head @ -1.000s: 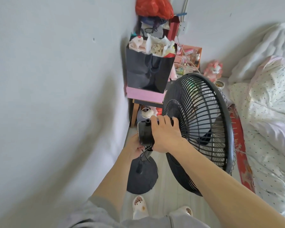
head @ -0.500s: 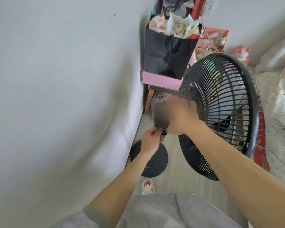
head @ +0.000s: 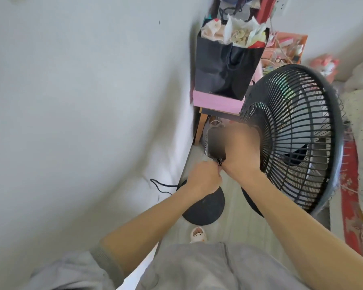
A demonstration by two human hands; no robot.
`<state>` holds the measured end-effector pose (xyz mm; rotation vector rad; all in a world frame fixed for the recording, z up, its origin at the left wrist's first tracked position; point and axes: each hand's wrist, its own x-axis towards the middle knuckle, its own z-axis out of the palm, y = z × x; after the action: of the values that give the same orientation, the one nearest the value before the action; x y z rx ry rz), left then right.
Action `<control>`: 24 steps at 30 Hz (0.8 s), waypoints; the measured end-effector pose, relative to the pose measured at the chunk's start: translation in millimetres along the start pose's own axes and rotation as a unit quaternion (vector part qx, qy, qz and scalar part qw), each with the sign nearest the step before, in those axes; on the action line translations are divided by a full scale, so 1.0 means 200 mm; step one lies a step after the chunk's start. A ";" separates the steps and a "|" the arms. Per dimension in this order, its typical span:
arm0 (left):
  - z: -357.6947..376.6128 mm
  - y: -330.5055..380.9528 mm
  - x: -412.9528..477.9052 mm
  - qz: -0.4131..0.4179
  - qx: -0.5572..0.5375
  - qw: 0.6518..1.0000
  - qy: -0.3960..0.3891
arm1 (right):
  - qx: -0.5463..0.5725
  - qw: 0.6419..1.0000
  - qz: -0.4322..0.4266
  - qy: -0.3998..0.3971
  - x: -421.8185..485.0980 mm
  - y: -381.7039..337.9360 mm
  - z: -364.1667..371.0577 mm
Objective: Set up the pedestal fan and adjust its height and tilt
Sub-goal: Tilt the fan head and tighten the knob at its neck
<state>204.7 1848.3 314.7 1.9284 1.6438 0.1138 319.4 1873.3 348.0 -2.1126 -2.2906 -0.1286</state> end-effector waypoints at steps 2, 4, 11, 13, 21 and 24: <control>-0.09 0.02 0.01 0.018 0.057 0.997 -0.043 | 0.007 0.999 0.004 0.033 -0.03 -0.01 0.03; -0.18 0.06 0.04 0.019 0.091 0.990 -0.108 | 0.008 0.999 0.003 0.041 -0.05 -0.01 0.03; -0.36 0.18 0.11 0.018 0.141 0.966 -0.214 | -0.042 0.997 -0.020 -0.067 0.00 0.07 -0.04; -0.35 0.20 0.11 0.016 0.135 0.965 -0.226 | -0.074 0.994 0.000 -0.082 0.00 0.09 -0.07; -0.47 0.32 0.15 0.050 0.182 0.949 -0.251 | -0.018 0.998 0.058 -0.027 -0.01 0.03 -0.08; -0.55 0.38 0.20 0.084 0.249 0.925 -0.273 | 0.011 0.997 0.065 -0.033 0.00 0.02 -0.06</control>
<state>233.3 1921.7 429.5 2.1928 1.1930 -0.7788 322.9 1872.4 361.1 -2.2799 -2.1684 -0.0304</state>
